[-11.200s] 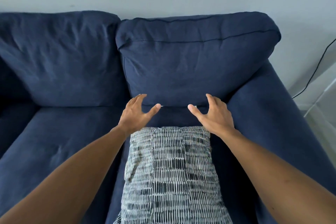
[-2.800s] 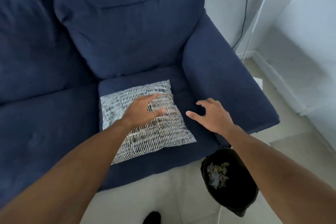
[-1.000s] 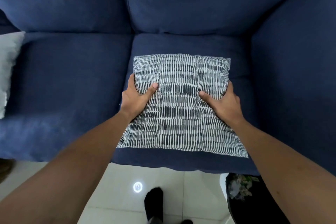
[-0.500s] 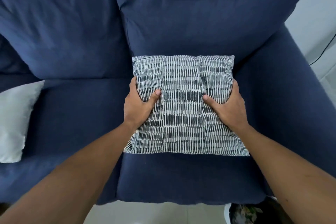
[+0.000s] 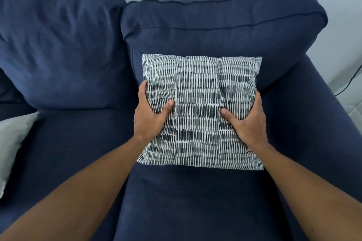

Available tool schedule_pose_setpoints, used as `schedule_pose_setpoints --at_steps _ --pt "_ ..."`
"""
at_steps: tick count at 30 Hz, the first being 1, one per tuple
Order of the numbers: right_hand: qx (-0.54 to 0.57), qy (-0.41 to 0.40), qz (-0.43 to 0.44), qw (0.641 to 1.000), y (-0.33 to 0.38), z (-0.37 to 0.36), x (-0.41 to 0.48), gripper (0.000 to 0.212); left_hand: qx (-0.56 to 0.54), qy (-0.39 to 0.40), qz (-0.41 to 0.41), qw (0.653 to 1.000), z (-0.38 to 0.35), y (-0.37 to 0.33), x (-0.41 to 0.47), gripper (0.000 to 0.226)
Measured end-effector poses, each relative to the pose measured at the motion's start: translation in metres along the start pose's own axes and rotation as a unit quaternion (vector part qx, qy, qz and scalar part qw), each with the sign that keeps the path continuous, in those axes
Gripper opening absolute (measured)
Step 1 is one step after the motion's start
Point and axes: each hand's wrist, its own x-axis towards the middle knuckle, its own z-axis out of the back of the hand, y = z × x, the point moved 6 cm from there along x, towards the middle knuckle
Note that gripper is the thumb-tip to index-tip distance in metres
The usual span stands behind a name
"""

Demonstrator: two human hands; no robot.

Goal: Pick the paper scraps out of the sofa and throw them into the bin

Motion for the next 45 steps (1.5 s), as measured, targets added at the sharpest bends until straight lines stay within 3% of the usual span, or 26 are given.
schedule_pose_setpoints --at_steps 16,30,36,41,45 --pt "0.027 0.01 0.04 0.999 -0.085 -0.062 0.057 0.117 0.022 -0.029 -0.005 0.999 -0.082 0.067 0.031 0.103" --pt "0.036 0.022 0.034 0.999 -0.098 -0.076 0.07 0.119 0.044 -0.013 -0.013 0.999 -0.094 0.084 0.044 0.105" --pt "0.013 0.029 0.013 0.999 -0.094 -0.067 0.064 0.123 0.044 -0.014 -0.012 0.999 -0.082 0.079 0.037 0.106" --pt "-0.043 0.038 0.006 0.998 -0.071 -0.05 0.057 0.121 0.111 -0.038 -0.027 0.993 -0.058 0.059 0.032 0.097" --pt "-0.132 0.063 0.024 0.989 -0.034 -0.033 0.05 0.115 0.155 0.013 -0.05 0.987 -0.04 0.024 0.035 0.092"
